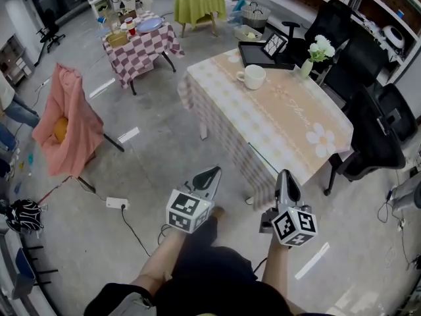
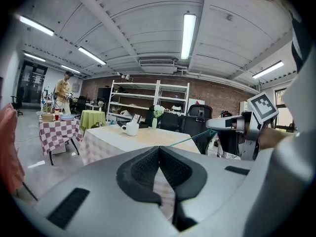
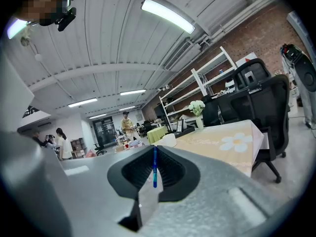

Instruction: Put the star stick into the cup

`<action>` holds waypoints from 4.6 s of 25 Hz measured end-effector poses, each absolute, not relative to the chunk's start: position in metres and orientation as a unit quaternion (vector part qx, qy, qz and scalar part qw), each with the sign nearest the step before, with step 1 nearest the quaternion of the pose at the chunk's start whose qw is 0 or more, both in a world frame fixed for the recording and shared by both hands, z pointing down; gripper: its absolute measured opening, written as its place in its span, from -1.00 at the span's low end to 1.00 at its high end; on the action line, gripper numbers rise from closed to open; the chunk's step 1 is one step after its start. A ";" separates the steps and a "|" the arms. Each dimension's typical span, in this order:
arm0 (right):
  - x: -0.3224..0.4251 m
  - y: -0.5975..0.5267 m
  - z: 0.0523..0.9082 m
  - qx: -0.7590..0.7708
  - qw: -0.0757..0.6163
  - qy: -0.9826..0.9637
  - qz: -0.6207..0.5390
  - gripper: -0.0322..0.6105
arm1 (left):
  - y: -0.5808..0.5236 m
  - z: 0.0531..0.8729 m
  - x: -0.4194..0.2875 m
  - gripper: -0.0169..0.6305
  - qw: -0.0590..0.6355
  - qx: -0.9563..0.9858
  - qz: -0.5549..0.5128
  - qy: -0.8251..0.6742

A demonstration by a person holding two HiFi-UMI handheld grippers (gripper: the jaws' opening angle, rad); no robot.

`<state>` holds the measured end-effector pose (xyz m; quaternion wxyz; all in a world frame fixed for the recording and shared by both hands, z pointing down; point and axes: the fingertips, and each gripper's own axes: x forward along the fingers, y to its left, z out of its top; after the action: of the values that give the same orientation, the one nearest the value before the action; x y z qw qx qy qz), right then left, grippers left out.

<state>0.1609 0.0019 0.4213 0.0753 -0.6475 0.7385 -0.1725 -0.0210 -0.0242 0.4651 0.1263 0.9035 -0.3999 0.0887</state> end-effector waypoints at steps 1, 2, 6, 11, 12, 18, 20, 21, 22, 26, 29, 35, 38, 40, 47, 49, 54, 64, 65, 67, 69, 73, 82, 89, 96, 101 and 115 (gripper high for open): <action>0.161 -0.003 0.421 -0.648 0.075 0.738 -0.173 -0.85 | -0.029 0.465 -0.021 -0.91 0.126 0.904 0.089 -0.399; 0.160 -0.007 0.421 -0.649 0.074 0.737 -0.173 -0.85 | -0.034 0.464 -0.021 -0.91 0.126 0.904 0.088 -0.398; 0.158 -0.027 0.420 -0.652 0.076 0.734 -0.174 -0.85 | -0.054 0.466 -0.024 -0.91 0.126 0.905 0.093 -0.394; 0.155 -0.051 0.421 -0.655 0.079 0.731 -0.175 -0.85 | -0.080 0.465 -0.027 -0.91 0.126 0.907 0.095 -0.391; 0.155 -0.056 0.422 -0.656 0.079 0.730 -0.176 -0.85 | -0.085 0.465 -0.028 -0.91 0.125 0.907 0.094 -0.390; 0.155 -0.081 0.426 -0.663 0.082 0.722 -0.179 -0.85 | -0.117 0.468 -0.029 -0.91 0.128 0.910 0.091 -0.382; 0.157 -0.089 0.426 -0.667 0.080 0.719 -0.178 -0.85 | -0.128 0.467 -0.028 -0.91 0.130 0.912 0.088 -0.380; 0.158 -0.092 0.426 -0.669 0.080 0.717 -0.178 -0.85 | -0.133 0.467 -0.026 -0.91 0.130 0.913 0.086 -0.378; 0.159 -0.095 0.426 -0.671 0.080 0.715 -0.178 -0.85 | -0.138 0.467 -0.025 -0.91 0.130 0.914 0.085 -0.376; 0.163 -0.107 0.427 -0.679 0.080 0.708 -0.176 -0.85 | -0.154 0.470 -0.021 -0.91 0.133 0.917 0.082 -0.367; 0.167 -0.114 0.429 -0.683 0.080 0.704 -0.174 -0.85 | -0.165 0.472 -0.018 -0.91 0.136 0.919 0.078 -0.361; 0.171 -0.129 0.428 -0.688 0.082 0.700 -0.172 -0.85 | -0.183 0.472 -0.015 -0.91 0.134 0.922 0.078 -0.355; 0.171 -0.135 0.426 -0.690 0.084 0.698 -0.169 -0.85 | -0.191 0.470 -0.014 -0.91 0.134 0.923 0.075 -0.352; 0.170 -0.139 0.426 -0.690 0.082 0.699 -0.168 -0.85 | -0.196 0.470 -0.013 -0.91 0.136 0.924 0.072 -0.350; 0.170 -0.139 0.427 -0.693 0.078 0.696 -0.173 -0.85 | -0.197 0.475 -0.013 -0.91 0.149 0.923 0.070 -0.349; 0.173 -0.138 0.428 -0.695 0.078 0.693 -0.176 -0.85 | -0.195 0.476 -0.014 -0.91 0.151 0.922 0.071 -0.349; 0.170 -0.138 0.433 -0.693 0.075 0.693 -0.184 -0.85 | -0.192 0.482 -0.023 -0.91 0.156 0.918 0.075 -0.356; 0.175 -0.162 0.426 -0.692 0.059 0.698 -0.173 -0.85 | -0.216 0.481 -0.026 -0.91 0.157 0.915 0.065 -0.367; 0.177 -0.166 0.425 -0.693 0.059 0.697 -0.173 -0.85 | -0.219 0.480 -0.024 -0.91 0.155 0.916 0.066 -0.365; 0.182 -0.174 0.422 -0.696 0.063 0.695 -0.171 -0.85 | -0.227 0.477 -0.020 -0.91 0.151 0.917 0.067 -0.362; 0.183 -0.181 0.420 -0.696 0.064 0.695 -0.171 -0.85 | -0.234 0.475 -0.018 -0.91 0.151 0.917 0.067 -0.363; 0.182 -0.192 0.423 -0.693 0.060 0.696 -0.177 -0.85 | -0.247 0.478 -0.011 -0.91 0.159 0.917 0.069 -0.359; 0.200 -0.214 0.432 -0.703 0.058 0.683 -0.188 -0.85 | -0.272 0.489 0.010 -0.91 0.168 0.921 0.081 -0.343; 0.213 -0.236 0.433 -0.709 0.062 0.676 -0.190 -0.85 | -0.296 0.488 0.022 -0.91 0.166 0.923 0.085 -0.337; 0.228 -0.254 0.433 -0.720 0.064 0.665 -0.191 -0.85 | -0.320 0.489 0.034 -0.91 0.164 0.926 0.091 -0.328; 0.243 -0.267 0.432 -0.728 0.068 0.655 -0.189 -0.85 | -0.339 0.489 0.046 -0.91 0.163 0.928 0.093 -0.323; 0.276 -0.313 0.417 -0.731 0.071 0.654 -0.179 -0.85 | -0.387 0.478 0.076 -0.91 0.161 0.928 0.089 -0.324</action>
<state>0.2764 -0.3126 0.4174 0.0706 -0.7314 0.6542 -0.1792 0.0762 -0.3872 0.4781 0.1611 0.9282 -0.3235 0.0886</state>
